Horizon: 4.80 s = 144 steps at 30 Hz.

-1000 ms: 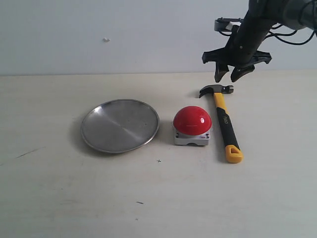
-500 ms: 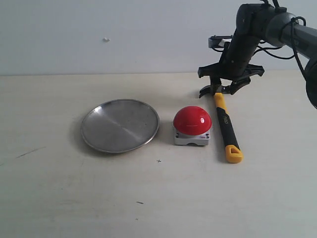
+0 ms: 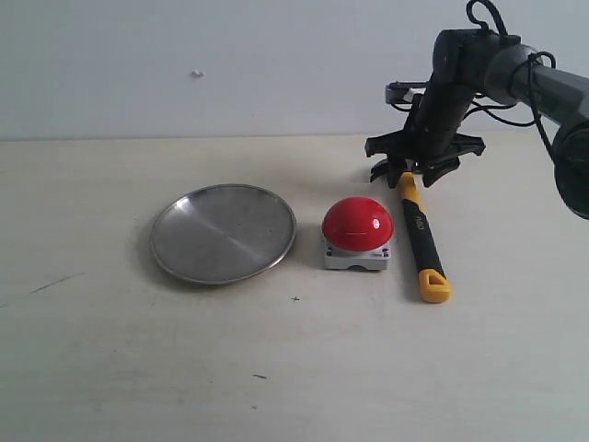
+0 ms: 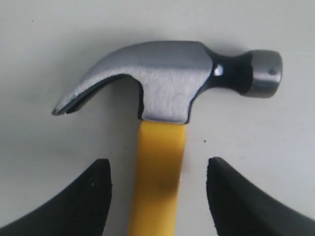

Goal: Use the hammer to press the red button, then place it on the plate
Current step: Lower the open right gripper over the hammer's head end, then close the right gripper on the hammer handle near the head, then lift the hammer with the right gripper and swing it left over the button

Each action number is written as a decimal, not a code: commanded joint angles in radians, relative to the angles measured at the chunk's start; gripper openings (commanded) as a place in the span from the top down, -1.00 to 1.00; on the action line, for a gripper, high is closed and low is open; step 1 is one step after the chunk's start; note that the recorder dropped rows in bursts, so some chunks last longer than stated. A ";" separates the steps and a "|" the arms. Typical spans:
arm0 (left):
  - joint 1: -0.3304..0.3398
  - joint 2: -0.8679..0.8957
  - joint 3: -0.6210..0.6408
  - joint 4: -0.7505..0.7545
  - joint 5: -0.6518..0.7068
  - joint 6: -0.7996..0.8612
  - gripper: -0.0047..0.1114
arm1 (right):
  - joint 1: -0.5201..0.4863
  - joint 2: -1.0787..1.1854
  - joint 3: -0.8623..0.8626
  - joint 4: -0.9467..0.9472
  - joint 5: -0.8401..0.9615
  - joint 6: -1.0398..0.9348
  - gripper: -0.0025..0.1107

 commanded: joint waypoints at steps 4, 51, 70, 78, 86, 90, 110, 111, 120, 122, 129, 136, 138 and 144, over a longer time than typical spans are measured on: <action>0.000 0.001 0.003 -0.002 -0.006 -0.005 0.92 | 0.001 -0.002 -0.007 -0.010 -0.058 0.004 -0.02; 0.000 0.001 0.003 -0.002 -0.006 -0.002 0.92 | 0.001 0.036 -0.007 -0.014 -0.003 -0.029 0.94; 0.000 0.001 0.003 -0.002 -0.006 -0.005 0.92 | 0.001 0.032 -0.007 -0.036 -0.029 -0.049 0.20; 0.000 0.001 0.003 -0.002 -0.006 -0.005 0.92 | 0.001 0.032 -0.007 -0.033 0.040 -0.087 0.12; 0.000 0.001 0.003 -0.002 -0.006 -0.005 0.92 | 0.001 0.032 -0.007 -0.033 -0.022 -0.085 0.12; 0.000 0.001 0.003 -0.002 -0.006 -0.005 0.92 | 0.001 0.032 -0.007 -0.033 -0.022 -0.085 0.13; 0.000 0.001 0.003 -0.002 -0.006 -0.005 0.92 | 0.001 -0.039 -0.007 -0.033 0.070 -0.167 0.96; 0.000 0.001 0.003 -0.002 -0.006 -0.005 0.92 | 0.001 -0.050 -0.007 -0.033 0.070 -0.172 0.96; 0.000 0.001 0.003 -0.002 -0.006 -0.005 0.92 | 0.001 -0.171 0.061 0.062 0.070 -0.211 0.96; 0.000 0.001 0.003 -0.002 -0.006 -0.005 0.92 | -0.001 -0.202 0.109 0.066 0.070 -0.218 0.96; 0.000 0.001 0.003 -0.002 -0.006 -0.005 0.92 | -0.035 -0.319 0.305 0.172 0.070 -0.310 0.96; 0.000 0.001 0.003 -0.002 -0.006 -0.005 0.92 | -0.122 -0.511 0.585 0.282 0.066 -0.416 0.96; 0.000 0.001 0.003 -0.002 -0.006 -0.005 0.92 | -0.156 -0.565 0.669 0.385 0.035 -0.477 0.96; 0.000 0.001 0.003 -0.002 -0.006 -0.005 0.92 | -0.212 -0.716 0.914 0.668 -0.025 -0.699 0.96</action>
